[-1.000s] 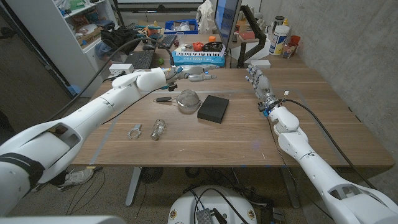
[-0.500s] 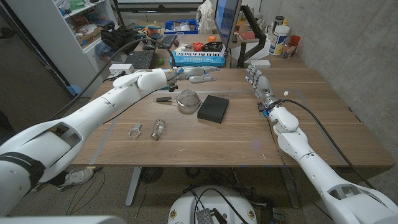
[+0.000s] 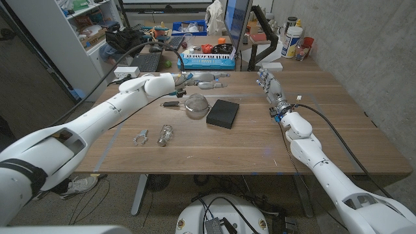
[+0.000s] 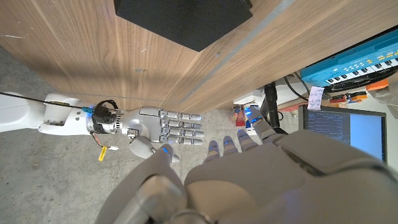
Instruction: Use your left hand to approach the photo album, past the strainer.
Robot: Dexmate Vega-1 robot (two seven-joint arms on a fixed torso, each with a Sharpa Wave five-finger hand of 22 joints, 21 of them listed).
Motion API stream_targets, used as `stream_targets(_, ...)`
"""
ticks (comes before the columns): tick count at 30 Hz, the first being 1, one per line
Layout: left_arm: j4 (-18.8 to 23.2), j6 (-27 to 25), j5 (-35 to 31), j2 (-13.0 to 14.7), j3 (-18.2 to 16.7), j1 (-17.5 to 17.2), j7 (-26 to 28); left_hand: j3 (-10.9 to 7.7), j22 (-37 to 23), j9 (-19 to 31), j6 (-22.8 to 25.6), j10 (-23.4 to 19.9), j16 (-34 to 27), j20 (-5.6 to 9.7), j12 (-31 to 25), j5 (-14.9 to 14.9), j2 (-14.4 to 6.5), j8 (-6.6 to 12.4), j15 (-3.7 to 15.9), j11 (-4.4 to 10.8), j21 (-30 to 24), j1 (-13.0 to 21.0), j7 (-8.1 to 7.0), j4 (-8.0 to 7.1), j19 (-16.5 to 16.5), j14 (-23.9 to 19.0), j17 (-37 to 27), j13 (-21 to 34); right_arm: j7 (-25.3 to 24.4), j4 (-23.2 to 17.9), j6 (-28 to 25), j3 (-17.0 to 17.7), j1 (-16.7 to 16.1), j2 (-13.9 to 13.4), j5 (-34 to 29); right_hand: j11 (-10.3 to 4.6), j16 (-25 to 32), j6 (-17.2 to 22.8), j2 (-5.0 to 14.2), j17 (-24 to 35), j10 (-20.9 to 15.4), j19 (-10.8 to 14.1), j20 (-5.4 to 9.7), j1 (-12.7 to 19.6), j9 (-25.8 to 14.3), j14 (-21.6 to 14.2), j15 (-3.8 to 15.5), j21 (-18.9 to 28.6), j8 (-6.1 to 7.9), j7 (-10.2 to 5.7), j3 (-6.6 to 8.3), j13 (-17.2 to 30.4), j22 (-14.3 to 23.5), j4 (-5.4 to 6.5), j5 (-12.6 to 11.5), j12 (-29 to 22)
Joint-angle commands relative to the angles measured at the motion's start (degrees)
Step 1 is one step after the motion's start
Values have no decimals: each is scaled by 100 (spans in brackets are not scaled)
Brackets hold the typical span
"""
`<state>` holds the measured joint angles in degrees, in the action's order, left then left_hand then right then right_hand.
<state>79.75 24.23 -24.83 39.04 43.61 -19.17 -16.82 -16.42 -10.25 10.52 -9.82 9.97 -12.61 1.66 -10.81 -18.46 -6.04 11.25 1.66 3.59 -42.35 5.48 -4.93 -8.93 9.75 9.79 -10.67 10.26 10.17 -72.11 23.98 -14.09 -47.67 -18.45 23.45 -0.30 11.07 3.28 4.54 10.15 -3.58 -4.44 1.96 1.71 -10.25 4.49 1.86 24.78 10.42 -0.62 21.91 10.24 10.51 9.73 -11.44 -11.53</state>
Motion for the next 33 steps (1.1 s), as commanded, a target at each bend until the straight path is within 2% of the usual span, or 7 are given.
stream_targets(1, 45, -53, -41, 9, 37, -4, -102, 19, -20, 9, 7, 250, -22, 48, -15, -52, -107, 14, 25, 23, 16, 52, -7, -6, 326, 507, -9, 26, -16, -29, 9, 6, -24, -11, 7, -9, -19, 53, 577, 8, -59, 41, 393, 58, -19, -36, -14, -5, 34, -9, 28, 17, 32, -34, -28, -26)
stream_targets(33, 114, -150, -119, 21, 110, -9, -304, 89, -18, 6, 210, 118, -18, 74, -29, -64, -27, 54, 47, 47, 63, 104, -37, 25, 239, 445, -5, 24, 19, 0, 2, -7, -31, -10, 26, -15, -19, 52, 575, 8, -65, 50, 392, 56, -19, -37, -8, -42, 34, -9, 27, 17, 34, -33, -27, -27)
